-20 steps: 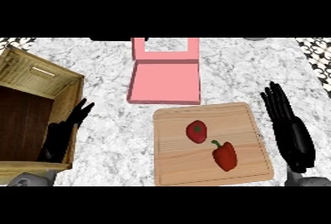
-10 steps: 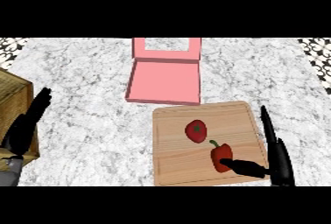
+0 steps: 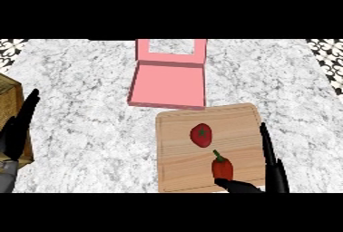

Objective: Pick the tomato from the cutting board and place it in the cardboard box

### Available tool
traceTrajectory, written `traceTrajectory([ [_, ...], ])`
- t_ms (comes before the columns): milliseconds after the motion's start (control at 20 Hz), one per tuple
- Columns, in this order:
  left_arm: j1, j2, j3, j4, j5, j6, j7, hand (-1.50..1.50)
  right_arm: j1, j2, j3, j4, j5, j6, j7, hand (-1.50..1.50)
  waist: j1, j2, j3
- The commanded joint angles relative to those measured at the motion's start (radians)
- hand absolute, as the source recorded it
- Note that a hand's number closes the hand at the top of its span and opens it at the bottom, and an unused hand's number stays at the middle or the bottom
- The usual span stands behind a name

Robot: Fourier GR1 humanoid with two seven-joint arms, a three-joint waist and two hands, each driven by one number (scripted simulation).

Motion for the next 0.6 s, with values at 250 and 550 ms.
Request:
traceTrajectory([
  [250,-0.013,-0.023,0.033,0.04,-0.035,0.031,0.027,0.0,-0.06,-0.259,0.084,-0.122,0.276,0.211,0.473,-1.5,0.003,0.001,-0.002],
  [550,-0.034,-0.047,0.026,0.039,-0.067,0.023,0.039,0.0,-0.238,-0.245,0.18,-0.17,0.328,0.488,0.839,-1.5,0.009,0.004,-0.001],
])
